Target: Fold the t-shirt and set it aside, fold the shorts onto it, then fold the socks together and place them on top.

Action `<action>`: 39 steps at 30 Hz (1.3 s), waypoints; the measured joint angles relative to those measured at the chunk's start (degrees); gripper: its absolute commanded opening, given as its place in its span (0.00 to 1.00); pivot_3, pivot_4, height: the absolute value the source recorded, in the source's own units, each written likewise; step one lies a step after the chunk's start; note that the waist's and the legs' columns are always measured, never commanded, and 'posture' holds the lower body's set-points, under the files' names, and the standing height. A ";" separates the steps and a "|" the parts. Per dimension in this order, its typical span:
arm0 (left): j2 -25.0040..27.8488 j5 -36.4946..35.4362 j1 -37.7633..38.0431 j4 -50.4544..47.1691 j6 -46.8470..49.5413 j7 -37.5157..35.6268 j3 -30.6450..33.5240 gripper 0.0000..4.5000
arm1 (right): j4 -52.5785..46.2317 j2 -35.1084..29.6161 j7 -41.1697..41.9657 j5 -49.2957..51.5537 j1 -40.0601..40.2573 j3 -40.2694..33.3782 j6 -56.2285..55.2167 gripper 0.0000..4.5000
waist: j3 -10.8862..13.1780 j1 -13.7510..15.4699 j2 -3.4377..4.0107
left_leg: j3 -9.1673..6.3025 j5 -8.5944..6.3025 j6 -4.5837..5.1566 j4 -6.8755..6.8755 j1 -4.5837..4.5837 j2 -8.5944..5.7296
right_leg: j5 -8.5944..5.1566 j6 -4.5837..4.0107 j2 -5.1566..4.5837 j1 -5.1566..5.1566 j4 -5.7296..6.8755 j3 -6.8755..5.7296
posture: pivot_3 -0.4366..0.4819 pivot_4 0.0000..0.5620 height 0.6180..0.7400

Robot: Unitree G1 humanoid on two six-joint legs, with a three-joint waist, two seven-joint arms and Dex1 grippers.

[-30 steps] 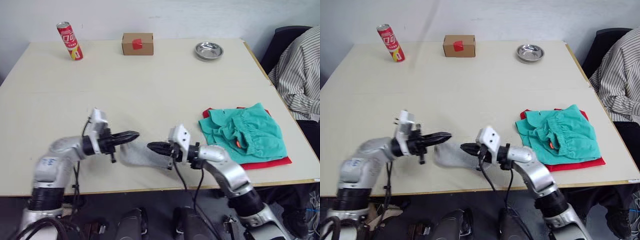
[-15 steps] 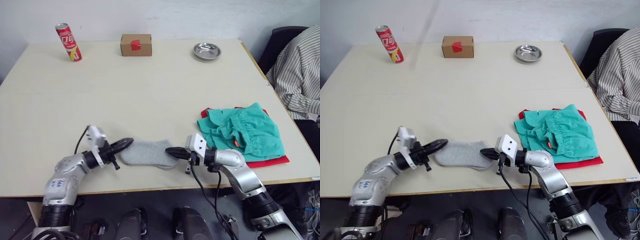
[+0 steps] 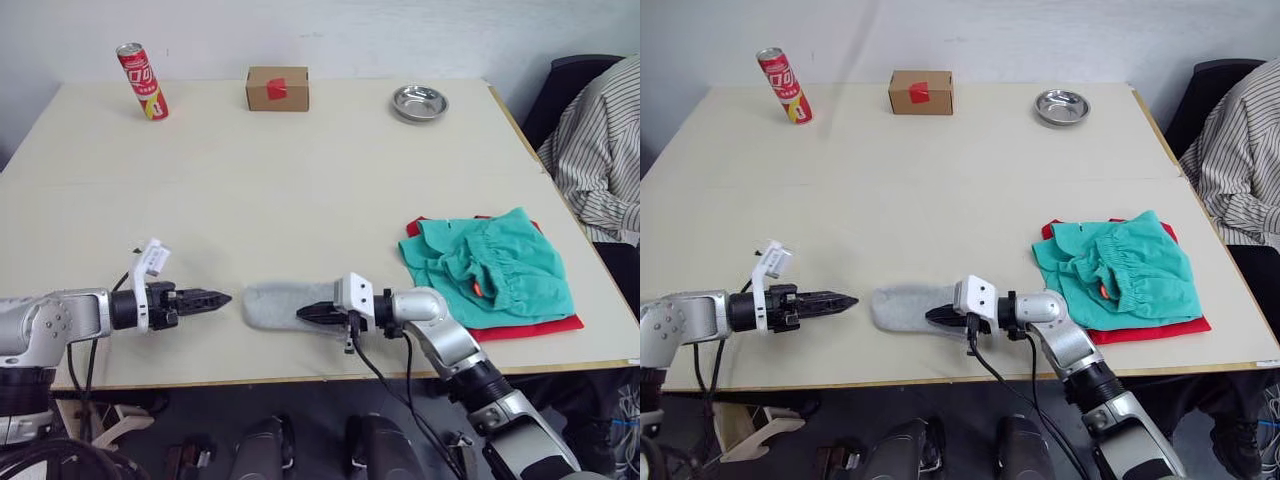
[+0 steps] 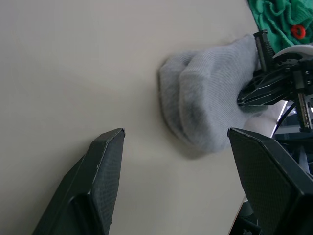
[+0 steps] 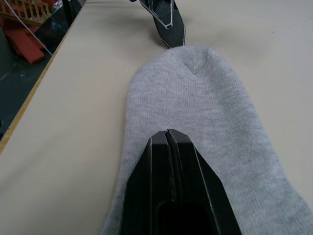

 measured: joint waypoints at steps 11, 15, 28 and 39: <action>-8.99 0.81 -1.39 -0.08 2.70 3.31 1.16 0.41 | 0.36 0.33 -0.34 -1.11 0.02 0.00 -0.87 0.00 | -0.05 0.08 0.00 | -0.01 0.01 -0.03 0.03 0.08 0.00 | 0.00 0.00 -0.03 0.06 0.03 0.02 | 0.48 0.27 1.00; -10.53 0.70 -2.59 -0.07 4.75 4.36 1.14 0.13 | 0.36 0.62 -0.61 -1.51 0.02 0.01 -0.90 0.00 | -0.05 -0.05 0.00 | -0.01 0.03 -0.05 0.02 0.06 0.03 | 0.00 -0.01 0.02 0.02 0.04 0.02 | 0.48 0.27 1.00; -9.28 -0.53 -18.66 -4.78 8.75 0.90 -7.43 0.00 | 0.15 0.99 -2.25 -2.06 0.08 0.07 0.05 0.00 | -0.04 0.00 -0.01 | 0.00 0.05 -0.10 0.01 0.05 0.02 | 0.00 -0.01 0.05 0.03 0.04 0.03 | 0.48 0.27 1.00; -13.62 5.53 -18.45 -3.70 -2.85 -4.36 -19.96 0.25 | -4.98 -0.69 -4.72 -2.82 2.65 -0.03 3.10 0.00 | -0.04 -0.01 -0.01 | 0.03 0.22 0.08 0.01 0.05 0.09 | -0.02 -0.03 0.15 0.00 0.02 0.11 | 0.48 0.27 1.00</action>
